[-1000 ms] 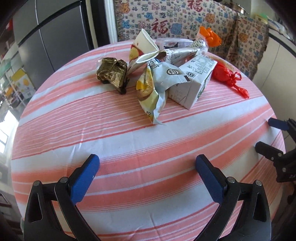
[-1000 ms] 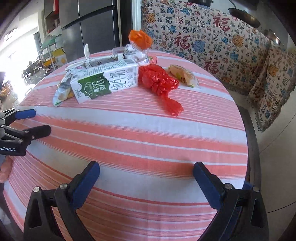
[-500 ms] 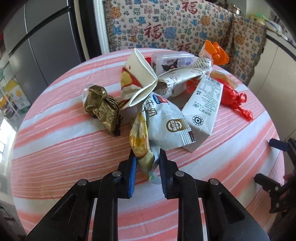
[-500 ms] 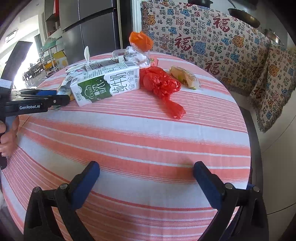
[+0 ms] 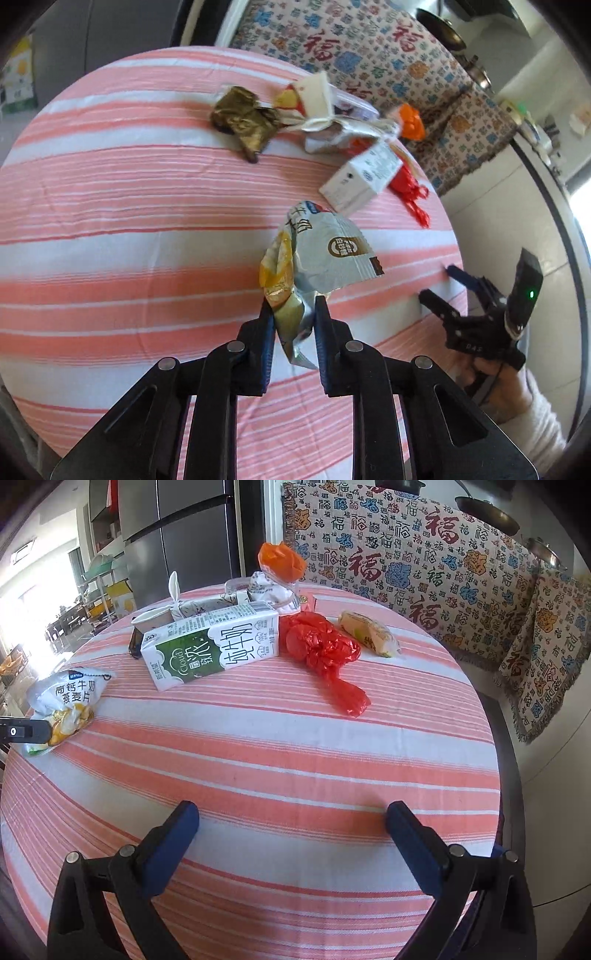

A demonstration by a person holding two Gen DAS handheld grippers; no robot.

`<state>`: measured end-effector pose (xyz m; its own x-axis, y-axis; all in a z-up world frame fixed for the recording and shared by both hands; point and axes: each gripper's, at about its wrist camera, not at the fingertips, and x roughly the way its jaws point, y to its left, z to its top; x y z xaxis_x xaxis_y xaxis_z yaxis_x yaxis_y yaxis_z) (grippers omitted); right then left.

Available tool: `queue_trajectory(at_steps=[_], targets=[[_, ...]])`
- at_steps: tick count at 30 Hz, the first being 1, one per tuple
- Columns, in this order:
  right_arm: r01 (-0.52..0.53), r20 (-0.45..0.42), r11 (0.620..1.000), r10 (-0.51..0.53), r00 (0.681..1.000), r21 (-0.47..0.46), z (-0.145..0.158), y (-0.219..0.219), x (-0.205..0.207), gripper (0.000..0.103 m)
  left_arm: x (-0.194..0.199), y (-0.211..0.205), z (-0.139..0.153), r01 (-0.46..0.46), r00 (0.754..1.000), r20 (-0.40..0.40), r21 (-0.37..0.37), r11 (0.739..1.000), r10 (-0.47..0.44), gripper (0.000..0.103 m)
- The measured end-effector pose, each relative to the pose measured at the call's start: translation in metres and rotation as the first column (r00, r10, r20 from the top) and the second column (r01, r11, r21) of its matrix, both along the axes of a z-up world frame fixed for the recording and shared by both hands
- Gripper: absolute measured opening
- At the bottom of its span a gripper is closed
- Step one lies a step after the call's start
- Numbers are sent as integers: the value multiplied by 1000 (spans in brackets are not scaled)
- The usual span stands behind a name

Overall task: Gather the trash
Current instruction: 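Grasp the white snack bag with the left tool and lift it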

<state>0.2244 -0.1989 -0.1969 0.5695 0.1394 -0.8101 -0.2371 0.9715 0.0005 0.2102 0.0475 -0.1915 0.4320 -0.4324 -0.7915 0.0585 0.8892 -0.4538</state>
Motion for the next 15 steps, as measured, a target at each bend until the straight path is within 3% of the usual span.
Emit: queue_trajectory(at_steps=[2, 5, 8, 10, 12, 14, 15], targets=[[1, 5, 1000, -1, 1000, 1, 0, 0, 0, 103, 7, 19, -3, -61, 998, -16, -70, 996, 60, 36], [3, 14, 1000, -3, 1000, 3, -1, 0, -1, 103, 7, 44, 1, -169, 986, 9, -19, 986, 169, 54], [3, 19, 1000, -3, 1000, 5, -2, 0, -1, 103, 6, 58, 1, -218, 976, 19, -19, 976, 219, 58], [4, 18, 1000, -5, 1000, 4, -2, 0, -1, 103, 2, 58, 2, -222, 974, 46, -4, 975, 222, 63], [5, 18, 1000, -6, 1000, 4, -2, 0, -1, 103, -4, 54, 7, -190, 976, 101, -18, 982, 191, 77], [5, 19, 1000, -5, 1000, 5, -2, 0, -1, 103, -9, 50, 16, -139, 979, 149, -14, 990, 140, 102], [5, 20, 1000, -5, 1000, 5, -2, 0, -1, 103, -10, 42, 19, -124, 978, 173, 15, 992, 119, 102]])
